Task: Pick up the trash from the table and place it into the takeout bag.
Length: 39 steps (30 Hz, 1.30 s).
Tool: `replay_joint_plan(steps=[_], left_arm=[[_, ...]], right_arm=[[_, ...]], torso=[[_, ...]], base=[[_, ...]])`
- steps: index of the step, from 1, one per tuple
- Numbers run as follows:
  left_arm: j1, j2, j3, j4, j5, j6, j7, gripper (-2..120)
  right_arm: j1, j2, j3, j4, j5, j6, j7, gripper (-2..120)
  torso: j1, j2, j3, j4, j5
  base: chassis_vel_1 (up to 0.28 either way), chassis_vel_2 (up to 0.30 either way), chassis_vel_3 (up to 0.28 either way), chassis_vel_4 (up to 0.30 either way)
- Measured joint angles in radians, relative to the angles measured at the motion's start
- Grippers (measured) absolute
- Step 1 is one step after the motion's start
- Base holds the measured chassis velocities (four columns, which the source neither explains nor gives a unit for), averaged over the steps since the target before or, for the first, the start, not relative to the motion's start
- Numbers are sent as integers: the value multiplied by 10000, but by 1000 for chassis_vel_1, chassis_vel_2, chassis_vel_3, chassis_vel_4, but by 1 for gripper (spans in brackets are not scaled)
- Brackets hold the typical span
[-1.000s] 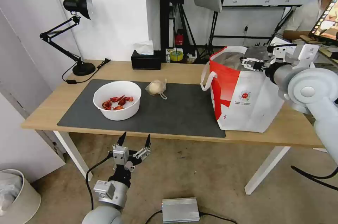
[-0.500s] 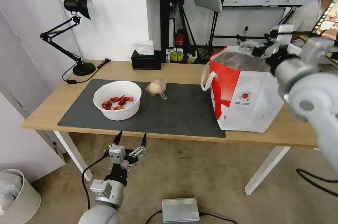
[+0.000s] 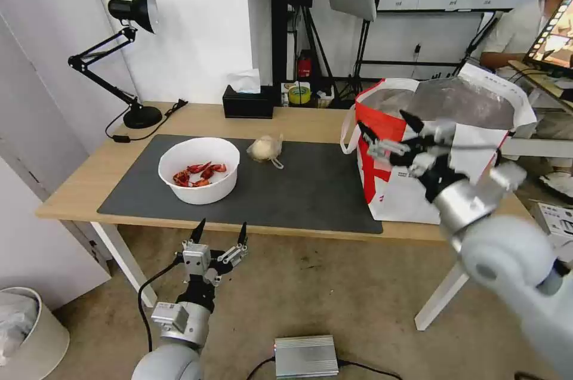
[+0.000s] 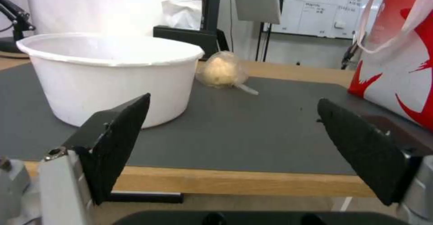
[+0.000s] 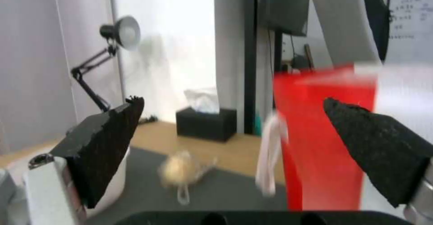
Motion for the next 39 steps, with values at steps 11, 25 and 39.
replay_joint_plan(steps=[11, 25, 39], left_arm=[[10, 14, 36, 59, 112, -24, 13, 100], [215, 26, -120, 60, 194, 14, 34, 100], [266, -25, -53, 149, 390, 55, 43, 100]], right_arm=[[-1770, 492, -122, -1007, -1108, 1010, -140, 100], [-2362, 735, -551, -1362, -1150, 863, 319, 100], [-2683, 1068, -717, -1407, -1458, 857, 461, 100]], torso=[[1, 0, 0, 1, -1], [2, 0, 1, 1, -1], [1, 0, 1, 1, -1]], base=[[0, 0, 0, 0], [0, 0, 0, 0], [0, 0, 0, 0]])
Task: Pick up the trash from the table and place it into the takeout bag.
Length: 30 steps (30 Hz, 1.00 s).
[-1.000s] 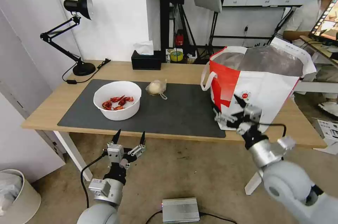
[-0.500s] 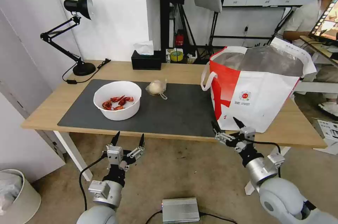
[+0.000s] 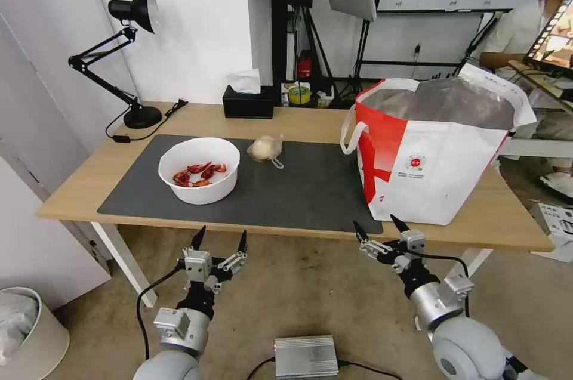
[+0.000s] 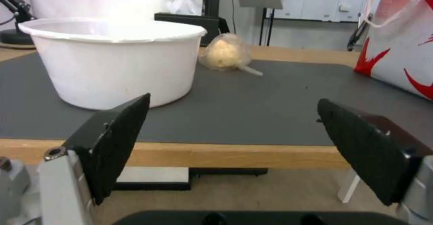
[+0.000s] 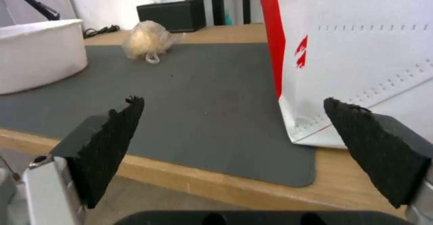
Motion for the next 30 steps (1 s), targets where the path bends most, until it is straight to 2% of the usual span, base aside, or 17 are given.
replay_joint_plan(steps=[25, 30], left_arm=[[-29, -35, -122, -33, -82, -12, -15, 100], [-17, -47, -165, -69, -139, -12, -22, 100]], right_arm=[[59, 329, -293, -82, -73, -44, 58, 100], [960, 614, -697, -116, 368, -98, -650, 100]], torso=[[0, 0, 0, -1, -1], [0, 0, 1, -1, 0]], base=[[0, 0, 0, 0], [0, 0, 0, 0]])
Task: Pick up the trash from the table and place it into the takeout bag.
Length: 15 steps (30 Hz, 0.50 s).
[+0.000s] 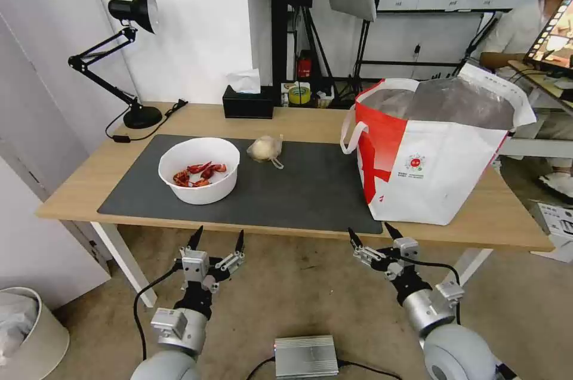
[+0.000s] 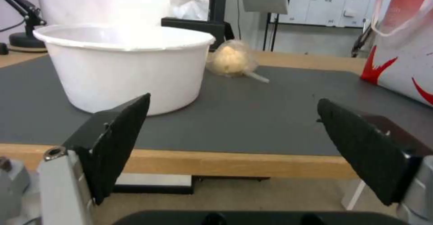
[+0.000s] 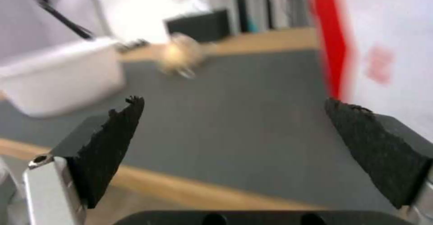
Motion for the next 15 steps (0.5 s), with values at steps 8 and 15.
replay_joint_plan(steps=[8, 15], left_arm=[[84, -53, 35, -44, 70, 0, -8, 100], [226, -9, -99, -64, 89, 8, -14, 100]], right_arm=[[2875, 767, -1216, -702, 1048, -879, -1188, 100], [5523, 1327, -2843, -1822, 1588, -1554, -940, 100]], torso=[[1, -1, 0, 3, -1], [3, -2, 1, 2, -1]], base=[[0, 0, 0, 0], [0, 0, 0, 0]])
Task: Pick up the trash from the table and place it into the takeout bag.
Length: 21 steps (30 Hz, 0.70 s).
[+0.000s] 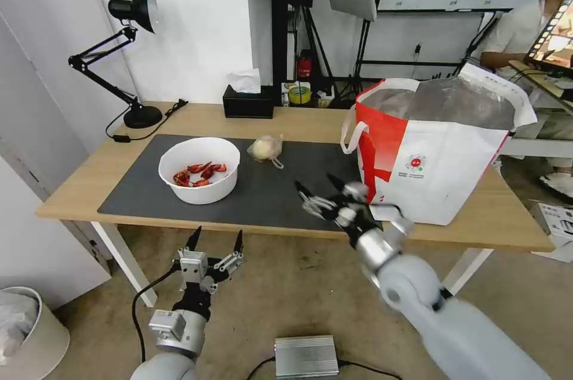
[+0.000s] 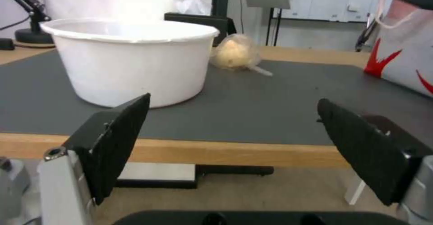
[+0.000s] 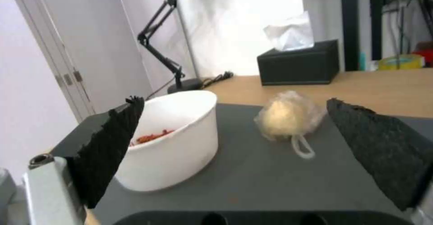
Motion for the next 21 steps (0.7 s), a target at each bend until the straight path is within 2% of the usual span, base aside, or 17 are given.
replay_joint_plan(steps=[3, 4, 7, 8, 11, 20, 21], left_arm=[[55, -1, -84, -3, -2, 1, -1, 100], [55, -1, -84, -3, -2, 1, -1, 100], [109, 15, -177, -12, -15, 1, -6, 100], [109, 15, -177, -12, -15, 1, -6, 100], [147, 12, -200, -16, -27, 1, -5, 100], [151, 10, -204, -21, -33, 1, -4, 100], [151, 10, -209, -37, -36, 1, -4, 100]], right_arm=[[1349, 491, -682, -943, 244, -170, 262, 100], [1349, 491, -682, -943, 244, -170, 262, 100], [2939, 1110, -1214, -2427, 550, -405, 501, 100], [2939, 1110, -1214, -2427, 550, -405, 501, 100], [3966, 1476, -1424, -3487, 876, -848, 585, 100], [4672, 1758, -1528, -4362, 1251, -1404, 474, 100], [5030, 1954, -1563, -4932, 1334, -1546, 325, 100]], torso=[[0, 0, 0, 0, 0], [0, 0, 0, 0, 0], [0, 0, -1, 1, -1], [0, 0, -1, 1, -1], [0, 0, 0, 0, -1], [0, 0, -1, -1, 1], [0, 0, -1, -2, 1]], base=[[0, 0, 0, 0], [0, 0, 0, 0], [0, 0, 0, 0], [0, 0, 0, 0], [0, 0, 0, 0], [0, 0, 0, 0], [0, 0, 0, 0]])
